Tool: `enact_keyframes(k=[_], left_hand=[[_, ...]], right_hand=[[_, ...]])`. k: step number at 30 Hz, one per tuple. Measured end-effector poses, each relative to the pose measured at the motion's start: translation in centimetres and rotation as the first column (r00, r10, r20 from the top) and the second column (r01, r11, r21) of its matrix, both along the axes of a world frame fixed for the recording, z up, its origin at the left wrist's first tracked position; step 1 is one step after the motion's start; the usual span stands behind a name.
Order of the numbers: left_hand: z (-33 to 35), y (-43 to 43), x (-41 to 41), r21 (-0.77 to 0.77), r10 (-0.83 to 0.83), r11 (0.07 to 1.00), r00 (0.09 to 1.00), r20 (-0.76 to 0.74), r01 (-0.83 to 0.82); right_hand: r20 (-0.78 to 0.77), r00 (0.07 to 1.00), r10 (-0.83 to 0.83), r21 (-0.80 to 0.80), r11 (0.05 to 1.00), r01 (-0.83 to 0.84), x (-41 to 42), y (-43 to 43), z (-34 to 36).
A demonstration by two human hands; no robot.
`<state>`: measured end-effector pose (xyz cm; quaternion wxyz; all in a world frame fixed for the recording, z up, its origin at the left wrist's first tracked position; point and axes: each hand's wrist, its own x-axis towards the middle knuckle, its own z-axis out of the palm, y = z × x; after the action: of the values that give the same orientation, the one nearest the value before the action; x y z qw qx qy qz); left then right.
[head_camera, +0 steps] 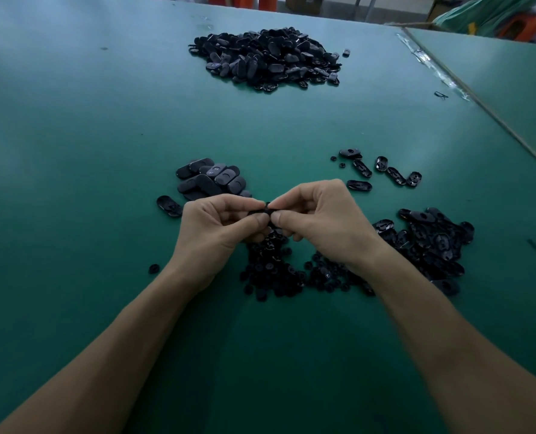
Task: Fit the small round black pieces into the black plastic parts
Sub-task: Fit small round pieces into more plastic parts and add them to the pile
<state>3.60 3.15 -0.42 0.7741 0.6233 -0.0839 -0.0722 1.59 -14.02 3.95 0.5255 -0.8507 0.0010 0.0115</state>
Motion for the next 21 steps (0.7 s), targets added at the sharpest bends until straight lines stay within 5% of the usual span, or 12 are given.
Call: enact_keyframes(k=[14, 17, 21], left_hand=[[-0.5, -0.4, 0.2, 0.012, 0.087, 0.996, 0.995, 0.045, -0.087], [-0.5, -0.2, 0.5, -0.099, 0.151, 0.984, 0.988, -0.002, -0.151], [-0.6, -0.1, 1.1, -0.229, 0.222, 0.943, 0.969, -0.107, -0.241]], right_hand=[[0.03, 0.999, 0.01, -0.047, 0.999, -0.009, 0.3, -0.5, 0.2], [0.088, 0.991, -0.099, -0.372, 0.92, 0.125, 1.6, -3.1, 0.0], [-0.031, 0.962, -0.27, -0.796, 0.588, 0.14, 2.3, -7.2, -1.2]])
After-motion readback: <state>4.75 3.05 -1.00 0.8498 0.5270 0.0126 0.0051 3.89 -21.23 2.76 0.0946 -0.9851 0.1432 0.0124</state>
